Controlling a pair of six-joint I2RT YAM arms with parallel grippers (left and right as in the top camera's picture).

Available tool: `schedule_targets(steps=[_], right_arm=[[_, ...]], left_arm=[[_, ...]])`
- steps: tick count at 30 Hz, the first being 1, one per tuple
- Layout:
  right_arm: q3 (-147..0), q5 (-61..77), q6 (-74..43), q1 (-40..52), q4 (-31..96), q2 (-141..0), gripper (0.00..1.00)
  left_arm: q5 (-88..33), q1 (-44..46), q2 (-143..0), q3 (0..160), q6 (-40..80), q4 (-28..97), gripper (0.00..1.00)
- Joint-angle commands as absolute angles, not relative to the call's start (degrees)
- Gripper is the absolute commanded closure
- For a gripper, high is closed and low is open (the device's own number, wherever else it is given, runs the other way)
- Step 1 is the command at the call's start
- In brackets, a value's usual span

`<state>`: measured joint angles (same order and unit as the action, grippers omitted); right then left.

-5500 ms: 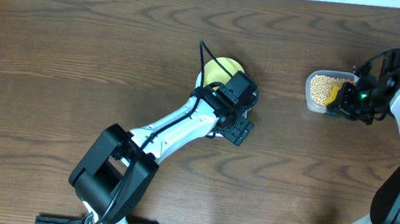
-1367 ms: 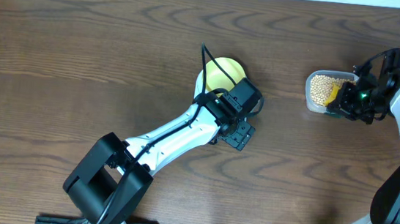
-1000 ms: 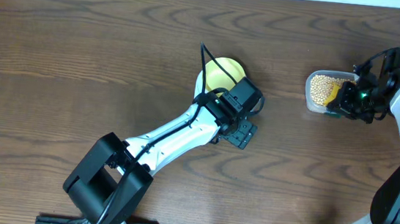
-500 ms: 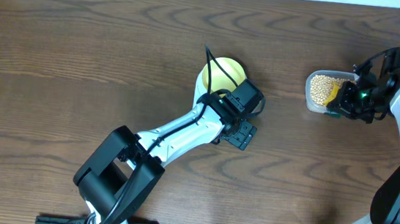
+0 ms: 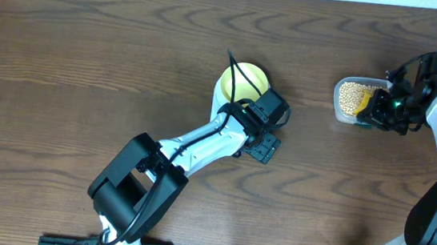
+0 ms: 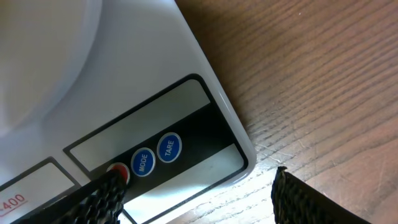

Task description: Scoop item into bowl and weigh 50g on scale

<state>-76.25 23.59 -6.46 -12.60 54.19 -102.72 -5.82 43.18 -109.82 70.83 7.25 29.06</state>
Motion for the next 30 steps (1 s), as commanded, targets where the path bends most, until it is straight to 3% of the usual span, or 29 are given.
schedule_targets(steps=[1, 30], right_arm=[[-77.25, 25.47, -5.72, -12.82, 54.24, -103.44, 0.99], [-78.02, 25.43, -5.67, -12.82, 54.24, -102.43, 0.99]], left_arm=[[-5.21, 43.09, -110.93, 70.35, 6.2, 28.8, 0.22], [-5.1, 43.09, -110.56, 69.06, 6.09, 28.27, 0.22]])
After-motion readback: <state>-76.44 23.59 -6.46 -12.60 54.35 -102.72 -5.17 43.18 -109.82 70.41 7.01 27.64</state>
